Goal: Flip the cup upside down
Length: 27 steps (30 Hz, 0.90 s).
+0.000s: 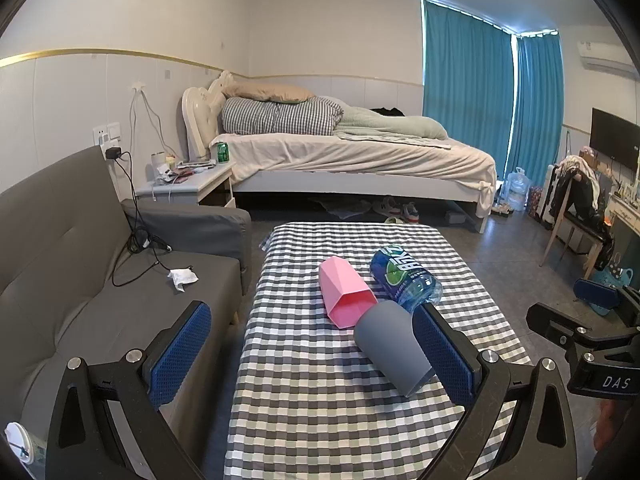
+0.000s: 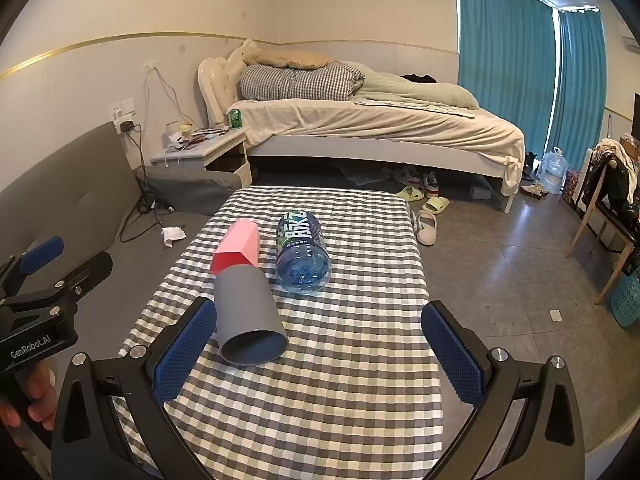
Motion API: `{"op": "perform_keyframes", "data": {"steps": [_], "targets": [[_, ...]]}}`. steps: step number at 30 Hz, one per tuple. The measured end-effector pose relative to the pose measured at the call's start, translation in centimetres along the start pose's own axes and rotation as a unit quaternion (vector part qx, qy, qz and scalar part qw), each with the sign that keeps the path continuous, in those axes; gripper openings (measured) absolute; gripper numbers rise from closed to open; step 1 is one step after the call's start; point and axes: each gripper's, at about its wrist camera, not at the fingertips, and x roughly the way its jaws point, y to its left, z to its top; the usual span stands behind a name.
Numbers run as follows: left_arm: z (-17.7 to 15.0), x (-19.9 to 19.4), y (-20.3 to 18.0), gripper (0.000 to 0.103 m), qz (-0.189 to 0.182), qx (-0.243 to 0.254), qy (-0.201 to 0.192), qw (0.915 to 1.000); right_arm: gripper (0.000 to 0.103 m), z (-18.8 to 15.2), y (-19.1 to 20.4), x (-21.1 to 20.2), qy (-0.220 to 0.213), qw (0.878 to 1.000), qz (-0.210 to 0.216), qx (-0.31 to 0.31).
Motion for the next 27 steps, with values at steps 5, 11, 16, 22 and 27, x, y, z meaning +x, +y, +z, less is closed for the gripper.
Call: {"op": "perform_keyframes", "data": {"steps": [5,11,16,22,27], "targets": [[0.0,0.0,0.0,0.103,-0.001,0.0,0.001,1.0,0.103,0.0,0.0,0.0,0.001,1.0,0.001,0.0],[0.0,-0.1,0.1,0.103,-0.001,0.0,0.0,1.0,0.103,0.0,0.0,0.0,0.001,1.0,0.002,0.0],[-0.1,0.0,0.1,0.103,0.0,-0.004,0.001,1.0,0.103,0.0,0.3,0.1,0.001,1.0,0.006,-0.001],[-0.1,0.1,0.2,0.103,0.0,-0.003,0.003,1.0,0.103,0.0,0.7,0.2,0.004,1.0,0.013,-0.007],[-0.4,0.3,0.7,0.103,-0.003,-0.003,0.006,1.0,0.103,0.2,1.1,0.5,0.011,1.0,0.022,-0.007]]}}
